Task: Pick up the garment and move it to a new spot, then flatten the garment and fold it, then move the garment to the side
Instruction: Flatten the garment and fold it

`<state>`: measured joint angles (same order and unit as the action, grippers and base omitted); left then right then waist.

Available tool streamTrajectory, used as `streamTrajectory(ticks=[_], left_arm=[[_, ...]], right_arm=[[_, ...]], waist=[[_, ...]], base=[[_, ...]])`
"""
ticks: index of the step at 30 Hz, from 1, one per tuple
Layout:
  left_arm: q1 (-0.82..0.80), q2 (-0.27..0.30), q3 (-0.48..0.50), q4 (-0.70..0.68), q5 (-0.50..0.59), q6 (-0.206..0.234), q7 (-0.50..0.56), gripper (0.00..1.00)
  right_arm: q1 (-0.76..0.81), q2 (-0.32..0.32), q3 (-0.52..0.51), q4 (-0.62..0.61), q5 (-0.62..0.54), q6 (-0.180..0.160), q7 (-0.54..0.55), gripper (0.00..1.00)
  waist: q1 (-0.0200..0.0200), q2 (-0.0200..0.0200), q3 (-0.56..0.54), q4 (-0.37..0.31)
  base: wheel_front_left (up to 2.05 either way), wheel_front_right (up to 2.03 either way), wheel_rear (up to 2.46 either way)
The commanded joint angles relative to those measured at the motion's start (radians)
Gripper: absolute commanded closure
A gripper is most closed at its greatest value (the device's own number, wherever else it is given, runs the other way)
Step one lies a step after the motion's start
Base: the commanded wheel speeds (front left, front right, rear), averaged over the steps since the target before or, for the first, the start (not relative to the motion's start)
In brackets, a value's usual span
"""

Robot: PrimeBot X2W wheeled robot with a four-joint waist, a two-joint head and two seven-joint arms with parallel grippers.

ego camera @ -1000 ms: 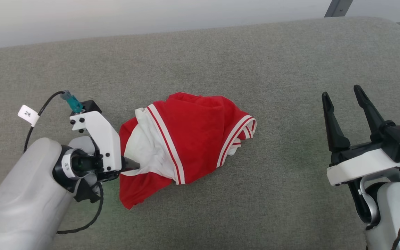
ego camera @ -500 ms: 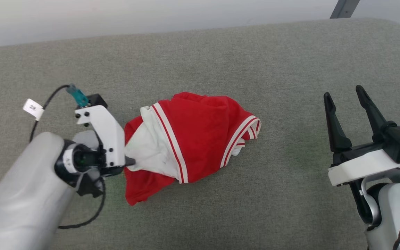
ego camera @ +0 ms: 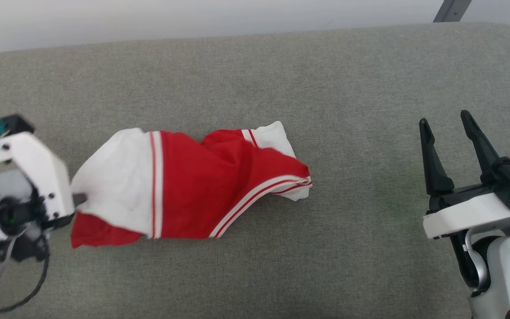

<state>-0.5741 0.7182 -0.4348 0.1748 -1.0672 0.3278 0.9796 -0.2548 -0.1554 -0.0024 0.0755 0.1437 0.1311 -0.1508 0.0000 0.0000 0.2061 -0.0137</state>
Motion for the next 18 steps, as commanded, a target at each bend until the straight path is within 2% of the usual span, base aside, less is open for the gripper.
streamTrajectory(ticks=[1,4,10,11,12,18], left_arm=[[0.037,0.017,0.011,-0.009,-0.006,0.011,-0.012,1.0],[0.103,0.035,0.032,-0.01,-0.024,0.026,-0.032,1.0],[0.161,0.017,0.047,0.042,-0.044,0.025,-0.064,1.0],[0.161,0.012,0.053,0.05,-0.049,0.021,-0.071,0.62],[0.161,0.006,0.06,0.059,-0.052,0.011,-0.087,0.0],[0.169,-0.003,0.097,0.038,-0.035,-0.037,-0.203,0.0]], right_arm=[[0.006,0.002,0.0,-0.002,-0.001,0.0,0.0,0.0],[0.003,0.003,-0.001,0.0,0.001,0.0,-0.001,0.0],[-0.013,0.004,0.012,-0.002,-0.002,0.0,0.007,0.0],[-0.016,0.006,0.017,-0.003,-0.001,0.0,0.009,0.0],[-0.02,0.005,0.029,-0.004,0.005,0.0,0.016,0.0],[-0.028,-0.014,0.077,0.018,0.032,0.0,0.041,0.0]], waist=[[0.0,0.0,0.004,0.002],[0.0,0.0,0.01,0.006],[0.0,0.0,0.023,0.01],[0.0,0.0,0.024,0.009],[0.0,0.0,0.026,0.007],[0.0,0.0,0.015,0.022]], base=[[0.0,0.0,0.0],[0.0,0.0,0.0],[0.0,0.0,0.0],[0.0,0.0,0.0],[0.0,0.0,0.0],[0.0,0.0,0.0]])
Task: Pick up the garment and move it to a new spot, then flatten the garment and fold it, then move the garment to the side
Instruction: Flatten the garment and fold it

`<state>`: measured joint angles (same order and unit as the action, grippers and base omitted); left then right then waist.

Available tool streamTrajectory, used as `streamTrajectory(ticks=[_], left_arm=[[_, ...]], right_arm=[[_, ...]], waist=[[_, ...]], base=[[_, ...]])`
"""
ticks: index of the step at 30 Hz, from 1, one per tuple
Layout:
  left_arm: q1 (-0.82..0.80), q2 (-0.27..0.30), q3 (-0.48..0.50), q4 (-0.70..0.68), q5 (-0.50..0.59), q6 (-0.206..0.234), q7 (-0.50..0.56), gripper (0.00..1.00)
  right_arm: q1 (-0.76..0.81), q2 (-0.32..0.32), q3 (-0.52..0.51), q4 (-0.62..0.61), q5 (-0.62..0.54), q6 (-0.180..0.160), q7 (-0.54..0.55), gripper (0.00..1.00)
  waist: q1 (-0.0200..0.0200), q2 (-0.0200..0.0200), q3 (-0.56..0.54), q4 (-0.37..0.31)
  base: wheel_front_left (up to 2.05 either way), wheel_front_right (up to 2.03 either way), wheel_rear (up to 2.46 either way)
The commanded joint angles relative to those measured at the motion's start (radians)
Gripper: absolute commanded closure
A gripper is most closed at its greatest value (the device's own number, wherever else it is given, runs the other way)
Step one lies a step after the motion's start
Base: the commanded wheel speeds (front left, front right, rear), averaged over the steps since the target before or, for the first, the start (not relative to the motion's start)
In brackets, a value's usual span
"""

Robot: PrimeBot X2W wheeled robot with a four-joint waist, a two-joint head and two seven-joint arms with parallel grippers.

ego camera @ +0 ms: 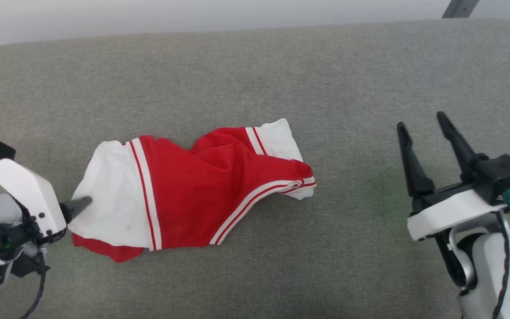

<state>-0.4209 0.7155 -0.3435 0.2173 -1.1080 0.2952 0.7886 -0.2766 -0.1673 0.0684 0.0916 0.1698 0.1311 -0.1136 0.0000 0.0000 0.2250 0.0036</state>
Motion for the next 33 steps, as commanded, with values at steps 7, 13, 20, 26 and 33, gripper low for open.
streamTrajectory(ticks=[7,13,20,26,33], left_arm=[[0.061,-0.029,0.044,-0.087,0.067,-0.109,-0.262,0.0],[0.098,-0.065,0.042,-0.118,0.183,-0.179,-0.523,0.0],[0.143,-0.134,0.019,-0.112,0.29,-0.219,-0.778,0.0],[0.167,-0.194,0.018,-0.098,0.301,-0.238,-0.912,0.0],[0.179,-0.258,-0.002,-0.059,0.293,-0.266,-0.979,0.0]], right_arm=[[-0.05,-0.036,0.08,0.051,0.016,0.0,0.09,0.0],[-0.11,-0.077,0.149,0.114,0.064,0.0,0.192,0.0],[-0.193,-0.117,0.208,0.224,0.118,0.0,0.31,0.0],[-0.255,-0.146,0.239,0.323,0.139,0.0,0.398,0.0],[-0.323,-0.18,0.28,0.463,0.136,0.0,0.557,0.0]], waist=[[0.0,0.0,-0.015,0.072],[0.0,0.0,-0.016,0.161],[0.0,0.0,-0.006,0.265],[0.0,0.0,0.01,0.332],[0.0,0.0,0.029,0.399]], base=[[0.0,0.0,0.0],[0.0,0.0,0.0],[0.0,0.0,0.0],[0.0,0.0,0.0],[0.0,0.0,0.0]])
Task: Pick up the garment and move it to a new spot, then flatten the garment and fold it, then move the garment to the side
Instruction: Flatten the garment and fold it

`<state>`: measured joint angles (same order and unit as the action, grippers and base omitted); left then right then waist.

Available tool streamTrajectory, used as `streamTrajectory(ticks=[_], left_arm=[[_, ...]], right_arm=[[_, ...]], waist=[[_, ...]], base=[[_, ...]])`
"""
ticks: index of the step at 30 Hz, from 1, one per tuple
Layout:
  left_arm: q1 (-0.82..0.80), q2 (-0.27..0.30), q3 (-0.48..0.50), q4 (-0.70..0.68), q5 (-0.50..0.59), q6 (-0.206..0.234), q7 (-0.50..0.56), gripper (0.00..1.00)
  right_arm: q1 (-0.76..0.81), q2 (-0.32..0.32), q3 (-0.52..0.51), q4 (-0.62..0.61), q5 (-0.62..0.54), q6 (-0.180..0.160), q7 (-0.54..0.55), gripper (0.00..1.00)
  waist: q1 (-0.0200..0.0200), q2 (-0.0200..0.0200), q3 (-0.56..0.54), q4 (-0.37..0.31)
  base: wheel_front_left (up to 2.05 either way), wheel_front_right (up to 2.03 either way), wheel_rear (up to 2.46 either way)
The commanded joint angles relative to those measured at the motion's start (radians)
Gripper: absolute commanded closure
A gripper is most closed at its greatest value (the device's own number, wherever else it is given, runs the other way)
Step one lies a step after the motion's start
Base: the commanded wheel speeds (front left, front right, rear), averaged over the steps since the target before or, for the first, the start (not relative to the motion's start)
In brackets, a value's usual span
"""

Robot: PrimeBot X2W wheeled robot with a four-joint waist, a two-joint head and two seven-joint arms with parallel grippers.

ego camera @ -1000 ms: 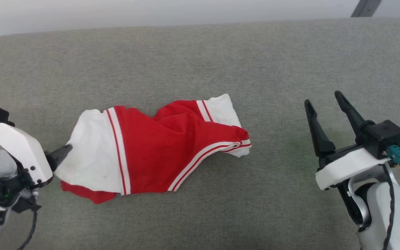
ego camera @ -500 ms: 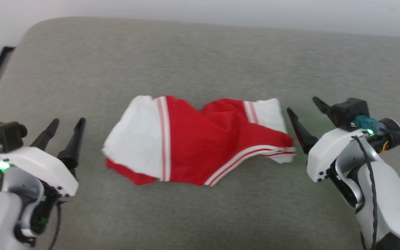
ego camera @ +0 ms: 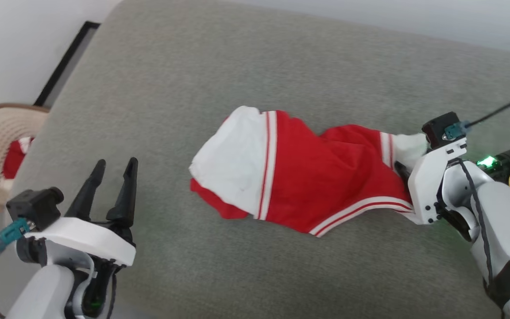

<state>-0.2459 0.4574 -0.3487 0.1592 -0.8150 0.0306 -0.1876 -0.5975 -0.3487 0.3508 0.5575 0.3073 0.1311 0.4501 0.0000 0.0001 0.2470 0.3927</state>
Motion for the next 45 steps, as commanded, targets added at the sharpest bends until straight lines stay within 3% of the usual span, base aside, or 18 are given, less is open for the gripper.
streamTrajectory(ticks=[1,6,7,8,14,20,29,35,36,39,45], left_arm=[[0.005,-0.011,0.003,0.003,-0.01,-0.007,-0.007,0.0],[0.009,-0.037,0.005,0.021,-0.023,-0.019,-0.032,0.0],[0.012,-0.042,0.006,0.023,-0.025,-0.023,-0.035,0.0],[0.016,-0.046,0.009,0.027,-0.031,-0.024,-0.04,0.0],[0.042,-0.039,0.032,0.032,-0.033,-0.031,-0.053,0.0],[0.087,-0.014,0.072,0.003,-0.046,-0.022,-0.063,0.0],[0.124,0.015,0.093,-0.035,-0.051,-0.006,-0.056,0.0],[0.116,0.018,0.088,-0.035,-0.056,-0.008,-0.043,0.0],[0.112,0.019,0.086,-0.033,-0.061,-0.012,-0.037,0.0],[0.099,0.026,0.075,-0.03,-0.059,-0.022,-0.019,0.0],[0.089,0.055,0.068,-0.053,-0.08,-0.031,0.035,0.0]], right_arm=[[-0.007,-0.002,0.011,0.015,-0.003,0.0,0.021,0.0],[-0.022,-0.012,0.044,0.123,0.011,-0.001,0.132,0.0],[-0.022,-0.01,0.063,0.133,0.02,-0.001,0.146,0.29],[-0.03,-0.009,0.069,0.139,0.03,-0.001,0.143,1.0],[-0.083,-0.033,0.062,0.129,0.092,-0.003,0.146,1.0],[-0.087,-0.089,0.035,0.012,0.143,-0.002,0.18,1.0],[0.046,-0.182,-0.132,-0.152,0.158,-0.002,0.304,1.0],[0.132,-0.133,-0.241,-0.143,0.127,-0.001,0.297,1.0],[0.141,-0.122,-0.251,-0.138,0.112,-0.001,0.288,0.82],[0.148,-0.085,-0.284,-0.108,0.088,-0.001,0.261,0.0],[0.137,-0.037,-0.322,-0.127,0.07,-0.001,0.223,0.0]], waist=[[0.0,-0.0001,0.009,0.016],[0.0,-0.0001,0.016,0.035],[0.0,-0.0001,0.016,0.037],[0.0,-0.0001,0.016,0.037],[0.0,-0.0001,-0.004,0.01],[0.0,-0.0001,-0.028,-0.046],[0.0,-0.0001,-0.05,-0.102],[0.0,-0.0001,-0.049,-0.111],[0.0,-0.0001,-0.05,-0.112],[0.0,-0.0001,-0.054,-0.118],[0.0,-0.0001,-0.073,-0.15]], base=[[0.0,0.0,0.0],[0.0,0.0,0.0],[0.0,0.0,0.0],[0.0,0.0,0.0],[0.0,0.0,0.0],[0.0,0.0,0.0],[0.0,0.0,0.0],[0.0,0.0,0.0],[0.0,0.0,0.0],[0.0,0.0,0.0],[0.0,0.0,0.0]])
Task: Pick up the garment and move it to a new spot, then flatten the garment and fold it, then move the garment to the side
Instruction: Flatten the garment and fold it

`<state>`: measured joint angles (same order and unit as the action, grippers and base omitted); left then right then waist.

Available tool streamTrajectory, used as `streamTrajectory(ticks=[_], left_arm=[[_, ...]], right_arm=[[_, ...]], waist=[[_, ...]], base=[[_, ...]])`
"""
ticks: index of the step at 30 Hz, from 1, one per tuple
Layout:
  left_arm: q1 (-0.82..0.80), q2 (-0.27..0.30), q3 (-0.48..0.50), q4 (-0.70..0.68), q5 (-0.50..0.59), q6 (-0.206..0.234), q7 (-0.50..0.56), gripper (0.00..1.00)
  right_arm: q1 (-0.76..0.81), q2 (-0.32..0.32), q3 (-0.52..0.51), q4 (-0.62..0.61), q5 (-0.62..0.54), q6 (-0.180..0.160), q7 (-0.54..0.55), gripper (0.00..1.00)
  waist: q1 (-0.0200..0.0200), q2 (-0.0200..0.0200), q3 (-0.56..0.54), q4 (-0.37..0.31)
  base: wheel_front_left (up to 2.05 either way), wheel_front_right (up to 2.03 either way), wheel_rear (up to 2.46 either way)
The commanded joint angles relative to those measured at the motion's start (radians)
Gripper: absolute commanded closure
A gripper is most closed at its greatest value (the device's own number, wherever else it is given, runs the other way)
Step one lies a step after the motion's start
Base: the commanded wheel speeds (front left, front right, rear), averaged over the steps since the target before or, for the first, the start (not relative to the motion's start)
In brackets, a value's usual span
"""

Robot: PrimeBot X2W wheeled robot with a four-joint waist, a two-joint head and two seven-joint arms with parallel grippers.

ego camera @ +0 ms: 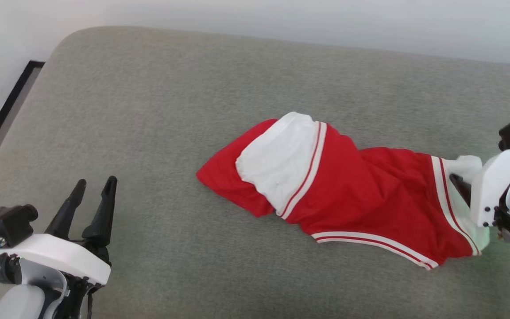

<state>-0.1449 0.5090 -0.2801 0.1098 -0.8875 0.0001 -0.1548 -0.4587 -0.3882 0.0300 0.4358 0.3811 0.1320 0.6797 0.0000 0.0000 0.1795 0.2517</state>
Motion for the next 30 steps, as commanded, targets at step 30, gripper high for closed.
streamTrajectory(ticks=[30], left_arm=[[-0.245,0.158,-0.158,0.081,-0.089,0.02,0.596,0.0]], right_arm=[[0.225,0.317,-0.139,-0.63,-0.147,-0.001,-0.465,0.0]], waist=[[0.0,0.0,0.06,-0.307]], base=[[0.0,0.0,0.0]])
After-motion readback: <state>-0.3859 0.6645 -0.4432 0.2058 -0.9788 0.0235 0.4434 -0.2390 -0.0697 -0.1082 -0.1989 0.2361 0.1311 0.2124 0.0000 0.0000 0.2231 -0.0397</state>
